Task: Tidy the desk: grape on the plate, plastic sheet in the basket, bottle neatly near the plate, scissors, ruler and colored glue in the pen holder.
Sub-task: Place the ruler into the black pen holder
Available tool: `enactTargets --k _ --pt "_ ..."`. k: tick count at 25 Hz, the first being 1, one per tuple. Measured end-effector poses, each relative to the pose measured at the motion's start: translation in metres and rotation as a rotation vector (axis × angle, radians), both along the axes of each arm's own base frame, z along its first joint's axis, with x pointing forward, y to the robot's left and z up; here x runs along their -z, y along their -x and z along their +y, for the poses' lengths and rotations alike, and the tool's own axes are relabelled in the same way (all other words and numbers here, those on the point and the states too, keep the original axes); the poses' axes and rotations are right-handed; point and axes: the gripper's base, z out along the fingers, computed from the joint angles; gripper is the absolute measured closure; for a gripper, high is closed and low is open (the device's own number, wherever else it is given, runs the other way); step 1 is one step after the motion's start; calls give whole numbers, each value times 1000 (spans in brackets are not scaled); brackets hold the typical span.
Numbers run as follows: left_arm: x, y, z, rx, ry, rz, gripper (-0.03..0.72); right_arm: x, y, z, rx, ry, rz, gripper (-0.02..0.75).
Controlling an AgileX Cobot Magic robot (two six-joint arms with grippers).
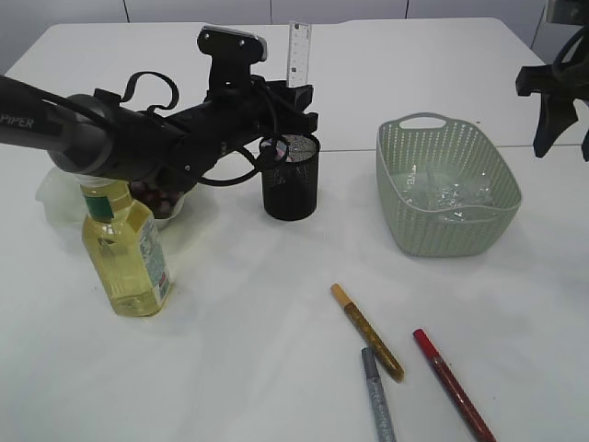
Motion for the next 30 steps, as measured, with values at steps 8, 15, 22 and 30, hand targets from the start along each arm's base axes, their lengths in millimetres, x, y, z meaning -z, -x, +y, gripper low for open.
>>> enactTargets --k 8,15,22,30 --pt "-2 -1 0 0 4 -7 436 0 0 0 0 0 0 340" --pt "-2 -1 0 0 4 -7 430 0 0 0 0 0 0 340" --pt "-2 -1 0 0 4 -7 402 0 0 0 0 0 0 340" --pt "-2 -1 0 0 4 -7 398 0 0 0 0 0 0 340"
